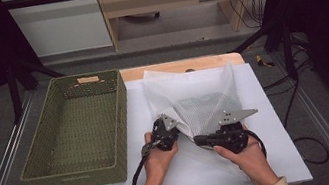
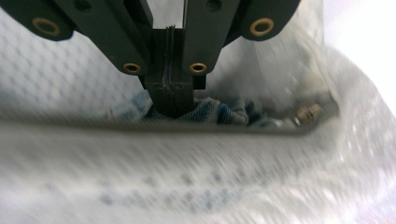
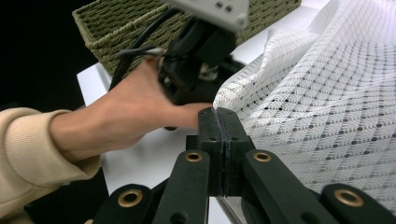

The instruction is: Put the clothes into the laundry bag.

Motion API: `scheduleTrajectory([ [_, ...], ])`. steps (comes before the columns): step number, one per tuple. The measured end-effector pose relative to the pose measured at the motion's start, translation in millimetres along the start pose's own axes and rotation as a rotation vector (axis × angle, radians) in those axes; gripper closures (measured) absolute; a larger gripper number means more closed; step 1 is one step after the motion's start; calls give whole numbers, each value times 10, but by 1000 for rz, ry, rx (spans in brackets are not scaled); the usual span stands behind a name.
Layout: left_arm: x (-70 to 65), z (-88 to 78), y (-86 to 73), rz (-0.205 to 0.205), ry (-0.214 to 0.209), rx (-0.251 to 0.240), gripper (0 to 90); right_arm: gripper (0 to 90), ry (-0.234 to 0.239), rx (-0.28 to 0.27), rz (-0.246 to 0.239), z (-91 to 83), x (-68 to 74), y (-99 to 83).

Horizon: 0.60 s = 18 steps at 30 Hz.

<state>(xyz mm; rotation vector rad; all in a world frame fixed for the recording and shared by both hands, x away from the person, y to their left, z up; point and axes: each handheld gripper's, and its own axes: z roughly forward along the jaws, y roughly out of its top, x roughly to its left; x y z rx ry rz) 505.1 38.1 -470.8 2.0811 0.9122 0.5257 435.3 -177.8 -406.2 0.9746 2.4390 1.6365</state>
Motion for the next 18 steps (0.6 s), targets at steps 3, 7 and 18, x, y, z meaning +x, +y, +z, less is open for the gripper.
scheduleTrajectory([
  [3, 36, 47, 54, -26, -5, -37, 900, 899, 4, 1, 1, -1, 4, -6],
  [7, 36, 66, 41, -34, -22, -42, 900, 899, 1, -1, 6, -23, -21, -20],
  [18, -15, -423, -66, -34, 14, -54, 891, 898, -45, -18, 23, -117, -128, -45],
])
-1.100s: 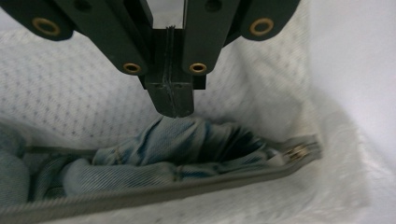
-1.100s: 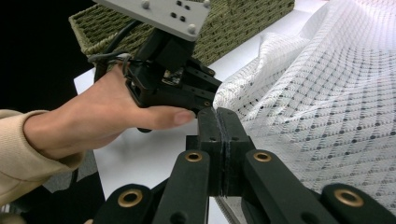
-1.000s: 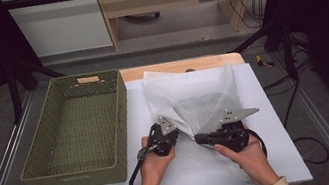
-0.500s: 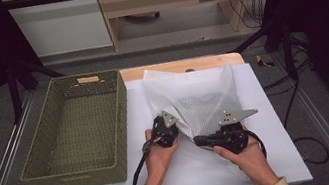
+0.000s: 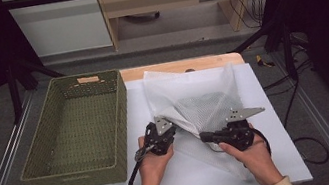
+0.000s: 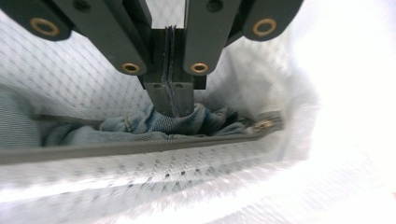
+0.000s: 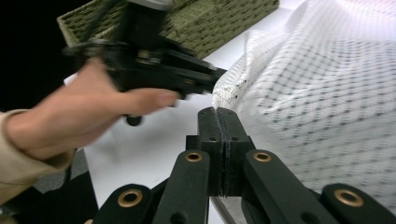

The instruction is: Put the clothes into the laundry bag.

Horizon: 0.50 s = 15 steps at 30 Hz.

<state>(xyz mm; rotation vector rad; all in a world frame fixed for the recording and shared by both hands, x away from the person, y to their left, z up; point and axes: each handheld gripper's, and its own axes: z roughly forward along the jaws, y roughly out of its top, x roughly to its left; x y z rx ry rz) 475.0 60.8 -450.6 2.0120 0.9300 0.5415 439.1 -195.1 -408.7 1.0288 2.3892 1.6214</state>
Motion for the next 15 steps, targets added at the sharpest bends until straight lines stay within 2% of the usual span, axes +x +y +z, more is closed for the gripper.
scheduleTrajectory([
  [3, -3, -139, -9, -1, 54, -22, 807, 898, -12, -3, 1, -18, -36, -6],
  [6, 1, -202, -19, 12, 114, -35, 659, 898, -26, -6, 5, -37, -88, -14],
  [9, 30, -217, -51, 37, 202, -27, 518, 898, -35, -7, 13, -61, -131, -25],
  [12, 59, -207, -111, 29, 233, -10, 422, 898, -40, -15, 21, -87, -173, -35],
  [15, 84, -180, -167, 23, 224, 15, 369, 897, -46, -18, 32, -98, -211, -42],
])
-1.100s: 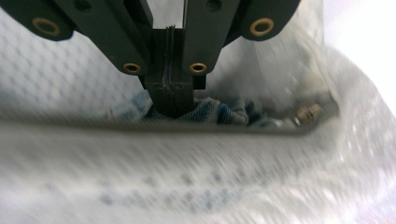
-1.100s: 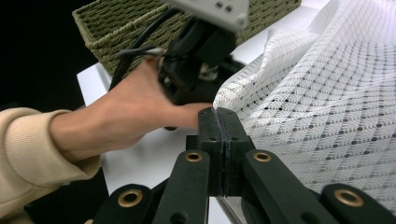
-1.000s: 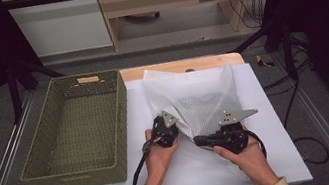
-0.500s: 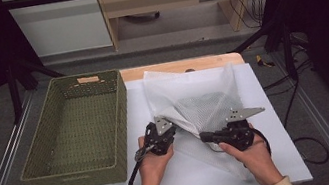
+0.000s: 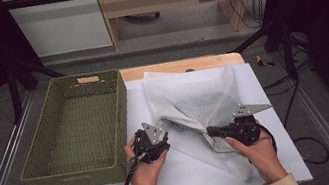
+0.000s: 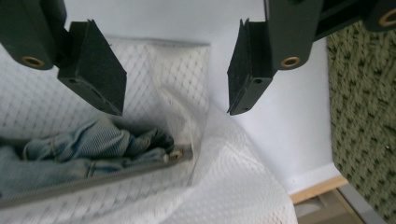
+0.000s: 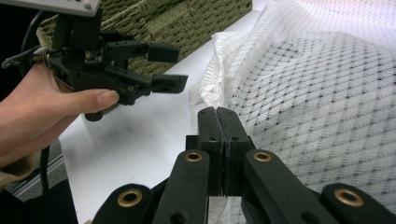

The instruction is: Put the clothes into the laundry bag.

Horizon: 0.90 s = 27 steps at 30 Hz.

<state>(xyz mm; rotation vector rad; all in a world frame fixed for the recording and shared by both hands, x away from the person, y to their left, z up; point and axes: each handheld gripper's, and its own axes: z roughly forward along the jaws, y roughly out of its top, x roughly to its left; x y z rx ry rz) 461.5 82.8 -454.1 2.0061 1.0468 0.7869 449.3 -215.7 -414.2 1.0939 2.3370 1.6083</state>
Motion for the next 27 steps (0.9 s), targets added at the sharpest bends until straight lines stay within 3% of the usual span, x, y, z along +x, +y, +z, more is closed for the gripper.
scheduleTrajectory([
  [7, -14, 126, -12, 20, -42, 82, 354, 897, 2, -2, 3, -11, -28, -7],
  [14, 25, 345, -12, -21, -87, 156, 418, 898, 7, -2, 4, -6, -29, -8],
  [19, 19, 398, 2, -35, -88, 162, 422, 897, 9, 3, 8, 1, -23, -8],
  [27, 16, 465, 30, -33, -95, 173, 522, 898, 10, 4, 1, 9, -14, -10],
])
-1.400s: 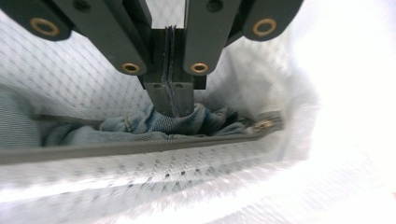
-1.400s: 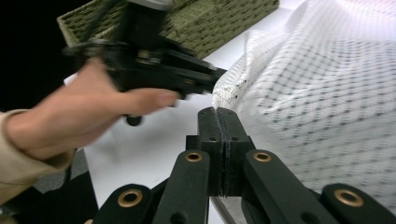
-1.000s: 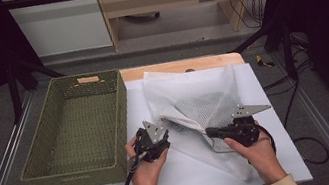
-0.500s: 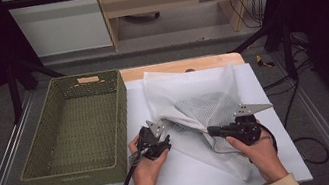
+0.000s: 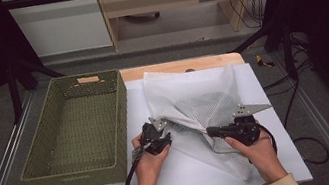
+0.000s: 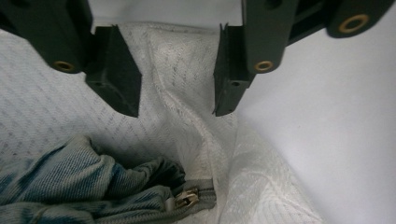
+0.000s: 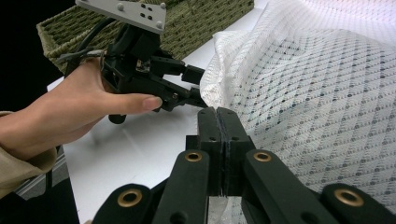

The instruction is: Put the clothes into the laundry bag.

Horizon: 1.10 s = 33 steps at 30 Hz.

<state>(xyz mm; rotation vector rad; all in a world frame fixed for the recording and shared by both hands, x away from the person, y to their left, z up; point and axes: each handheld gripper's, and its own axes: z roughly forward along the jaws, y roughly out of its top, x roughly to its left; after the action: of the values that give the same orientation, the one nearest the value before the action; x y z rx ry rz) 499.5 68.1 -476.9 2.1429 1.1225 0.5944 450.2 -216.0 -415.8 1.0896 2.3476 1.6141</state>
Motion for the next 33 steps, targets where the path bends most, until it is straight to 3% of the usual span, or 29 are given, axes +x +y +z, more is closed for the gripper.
scheduleTrajectory([
  [5, 22, 29, 17, -8, 3, -7, 610, 897, 1, 1, -1, 7, 3, -2],
  [16, 1, 64, 54, 23, 19, -3, 856, 897, -1, 4, -3, 13, 11, -3],
  [20, 13, 30, 55, 0, 23, -19, 878, 897, 0, 7, -3, 17, 9, -7],
  [33, -4, -193, 52, 1, -32, -44, 883, 897, -15, 29, -16, 68, 30, -17],
])
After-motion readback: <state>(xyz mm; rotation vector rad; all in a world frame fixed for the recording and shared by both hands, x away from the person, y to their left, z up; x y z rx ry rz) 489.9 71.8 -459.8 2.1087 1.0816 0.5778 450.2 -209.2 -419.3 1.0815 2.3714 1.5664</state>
